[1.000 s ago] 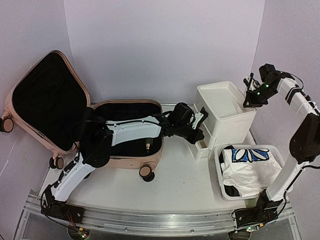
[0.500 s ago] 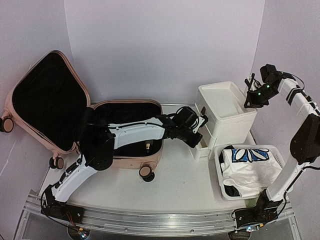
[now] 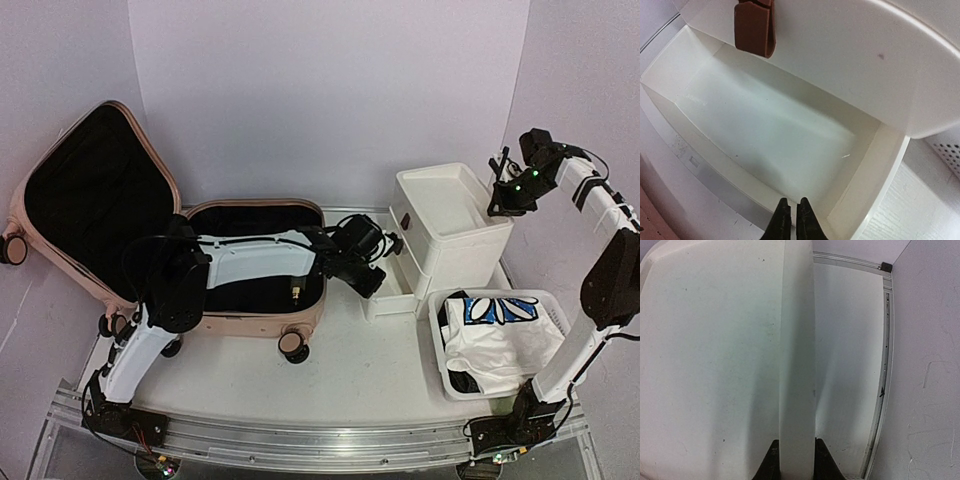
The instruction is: Open, take out, and arrange the luggage
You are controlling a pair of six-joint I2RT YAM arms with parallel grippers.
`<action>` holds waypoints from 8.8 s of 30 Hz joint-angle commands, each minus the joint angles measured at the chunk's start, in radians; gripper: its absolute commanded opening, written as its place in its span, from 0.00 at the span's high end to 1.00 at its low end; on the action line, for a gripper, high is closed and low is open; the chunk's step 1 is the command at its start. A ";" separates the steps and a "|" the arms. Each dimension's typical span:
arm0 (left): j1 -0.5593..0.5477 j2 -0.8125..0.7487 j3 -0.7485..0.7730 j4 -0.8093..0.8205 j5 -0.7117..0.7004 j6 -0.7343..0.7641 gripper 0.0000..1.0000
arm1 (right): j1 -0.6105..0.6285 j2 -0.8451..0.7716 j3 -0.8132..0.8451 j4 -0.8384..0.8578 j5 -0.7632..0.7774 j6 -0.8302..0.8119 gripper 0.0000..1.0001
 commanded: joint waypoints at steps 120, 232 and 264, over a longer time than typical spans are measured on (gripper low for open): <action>0.104 -0.374 -0.422 0.352 0.101 -0.149 0.47 | 0.024 -0.118 -0.096 0.068 -0.155 0.100 1.00; -0.023 -0.233 -0.140 -0.120 -0.178 0.024 1.00 | 0.088 -0.176 -0.135 0.071 0.066 0.178 1.00; -0.110 0.037 0.098 -0.135 -0.315 -0.113 0.98 | 0.088 -0.246 -0.173 0.092 -0.005 0.206 1.00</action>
